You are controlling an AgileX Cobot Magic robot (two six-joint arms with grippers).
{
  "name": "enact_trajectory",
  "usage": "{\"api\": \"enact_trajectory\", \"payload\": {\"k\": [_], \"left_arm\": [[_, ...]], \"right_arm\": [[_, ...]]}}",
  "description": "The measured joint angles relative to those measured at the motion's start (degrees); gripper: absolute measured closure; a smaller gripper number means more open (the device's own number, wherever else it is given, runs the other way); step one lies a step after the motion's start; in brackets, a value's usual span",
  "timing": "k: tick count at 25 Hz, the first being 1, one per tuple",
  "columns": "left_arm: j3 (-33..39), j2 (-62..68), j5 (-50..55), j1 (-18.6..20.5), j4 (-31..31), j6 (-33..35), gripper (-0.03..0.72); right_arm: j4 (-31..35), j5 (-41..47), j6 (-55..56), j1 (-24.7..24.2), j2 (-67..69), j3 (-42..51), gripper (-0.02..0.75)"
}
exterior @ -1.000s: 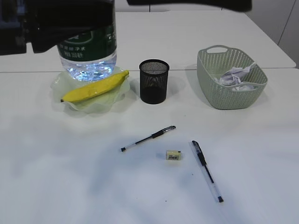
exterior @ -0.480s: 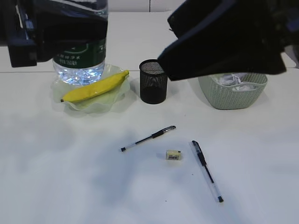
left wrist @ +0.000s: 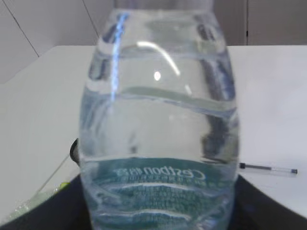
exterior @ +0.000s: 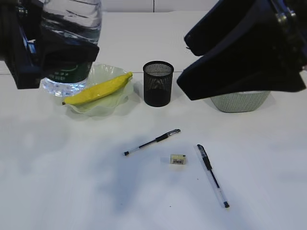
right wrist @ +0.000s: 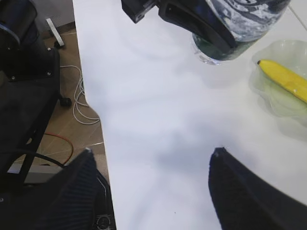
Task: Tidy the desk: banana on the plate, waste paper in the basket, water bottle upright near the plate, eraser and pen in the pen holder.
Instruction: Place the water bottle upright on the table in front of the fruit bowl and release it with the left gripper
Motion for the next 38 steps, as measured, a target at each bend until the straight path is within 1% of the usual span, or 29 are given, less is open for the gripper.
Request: {"api": "enact_trajectory", "payload": {"k": [4,8,13,17,22,27,32,38], "left_arm": [[0.1,0.0,-1.8,0.0,4.6,-1.2,0.285],[0.1,0.0,-3.4,0.0,10.7,-3.9,0.285],[0.1,0.6,-4.5,0.0,20.1,-9.4,0.285],[0.1,2.9,-5.2,0.0,25.2,-13.7,0.285],[0.3,5.4,-7.9,0.0,29.2,-18.5,0.284],[3.3,5.9,-14.5,0.0,29.6,-22.3,0.282],[4.6,6.0,-18.2,0.0,29.3,-23.0,0.282],[4.7,7.2,-19.0,0.0,35.3,-23.2,0.282]], "right_arm": [[-0.5,0.4,0.1,0.0,0.0,0.0,0.201],[-0.6,1.3,0.3,0.0,0.0,0.0,0.201],[-0.6,1.8,0.3,0.0,0.0,0.0,0.201],[-0.7,2.4,0.5,0.0,0.0,0.0,0.201],[-1.4,3.1,0.9,0.0,0.0,0.0,0.201],[-2.4,3.1,1.4,0.0,0.0,0.0,0.201],[-2.9,3.2,1.4,0.0,0.0,0.0,0.201],[-3.3,3.5,1.4,0.0,0.0,0.0,0.201]]}}
